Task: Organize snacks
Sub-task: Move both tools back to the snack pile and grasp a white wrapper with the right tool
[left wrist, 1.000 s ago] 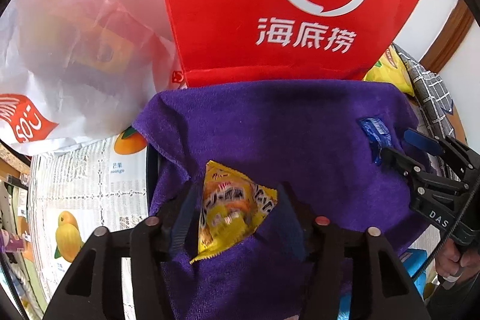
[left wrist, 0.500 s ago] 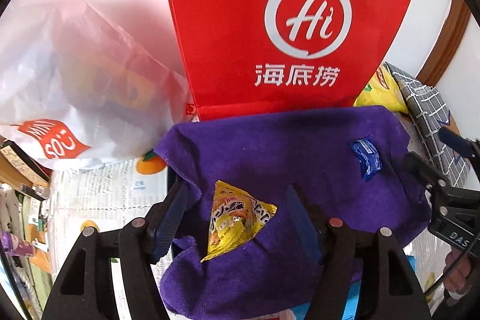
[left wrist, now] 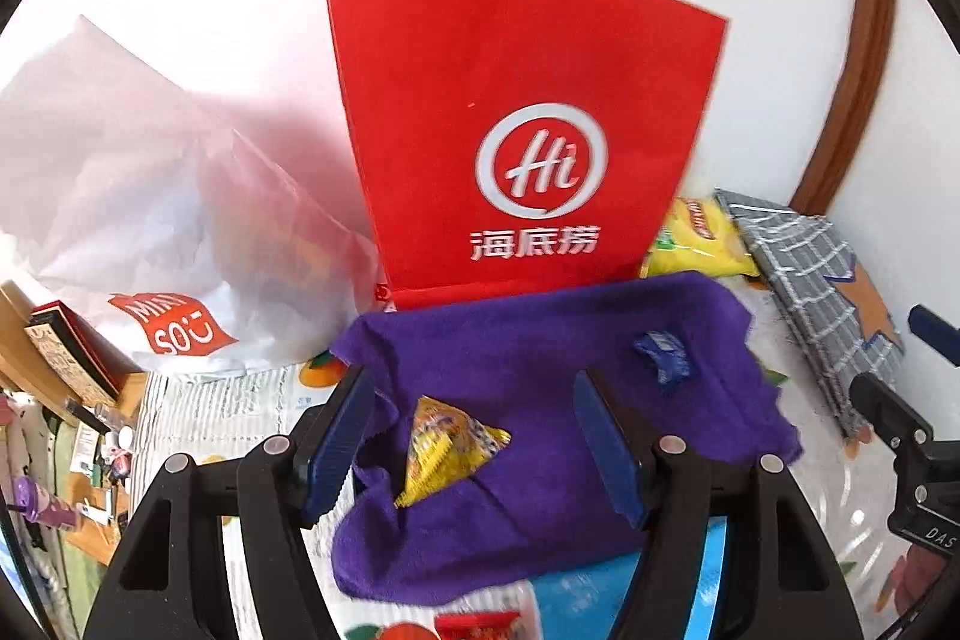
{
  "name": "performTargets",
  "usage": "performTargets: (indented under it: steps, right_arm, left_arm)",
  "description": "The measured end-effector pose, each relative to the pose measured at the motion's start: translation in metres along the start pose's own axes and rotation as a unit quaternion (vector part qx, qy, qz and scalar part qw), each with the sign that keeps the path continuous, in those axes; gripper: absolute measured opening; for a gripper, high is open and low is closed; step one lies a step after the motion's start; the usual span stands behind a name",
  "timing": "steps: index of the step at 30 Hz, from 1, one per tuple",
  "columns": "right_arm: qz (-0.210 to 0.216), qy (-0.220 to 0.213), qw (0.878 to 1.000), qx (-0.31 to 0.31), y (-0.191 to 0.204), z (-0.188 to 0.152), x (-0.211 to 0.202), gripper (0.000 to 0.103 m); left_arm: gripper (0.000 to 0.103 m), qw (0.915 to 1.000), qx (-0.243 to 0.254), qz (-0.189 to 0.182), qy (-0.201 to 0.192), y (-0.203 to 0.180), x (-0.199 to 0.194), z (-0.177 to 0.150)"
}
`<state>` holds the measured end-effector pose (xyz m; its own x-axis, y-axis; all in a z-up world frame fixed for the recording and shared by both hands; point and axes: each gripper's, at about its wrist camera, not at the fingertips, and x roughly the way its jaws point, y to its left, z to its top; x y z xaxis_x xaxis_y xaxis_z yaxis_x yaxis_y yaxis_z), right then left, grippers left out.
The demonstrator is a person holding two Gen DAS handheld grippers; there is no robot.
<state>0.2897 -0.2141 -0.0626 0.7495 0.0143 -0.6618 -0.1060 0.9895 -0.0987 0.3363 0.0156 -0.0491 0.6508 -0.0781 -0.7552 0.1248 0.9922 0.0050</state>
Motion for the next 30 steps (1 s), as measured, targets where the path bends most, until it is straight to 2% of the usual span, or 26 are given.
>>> performTargets:
  steps: [3,8,12,18,20,22,30]
  right_arm:
    - [0.030,0.005,0.999,0.016,-0.007,-0.014,-0.012,0.090]
    - [-0.001,0.041,0.999,0.017,-0.005,-0.046,-0.014,0.090]
    - [0.014,0.068,0.997,0.016,0.000,-0.078,-0.014,0.089]
    - [0.036,0.103,0.994,0.020,-0.001,-0.124,-0.006,0.073]
    - [0.043,0.115,0.992,0.027,-0.005,-0.136,-0.003,0.063]
    - [0.046,0.122,0.991,0.036,-0.010,-0.146,0.000,0.059]
    - [0.102,0.157,0.981,0.045,-0.014,-0.172,0.019,0.058]
  left_arm:
    - [0.067,0.9999,0.007,0.010,-0.009,-0.001,-0.019,-0.011]
    - [0.067,0.9998,0.008,0.014,0.007,0.001,-0.038,-0.035]
    - [0.067,0.9997,-0.011,0.015,0.017,0.007,-0.050,-0.059]
    - [0.067,0.9985,-0.042,0.008,0.034,0.019,-0.060,-0.093]
    - [0.067,0.9980,-0.048,0.007,0.039,0.021,-0.061,-0.104]
    - [0.067,0.9974,-0.056,0.006,0.046,0.024,-0.061,-0.112]
    - [0.067,0.9951,-0.075,0.019,0.061,0.035,-0.062,-0.138]
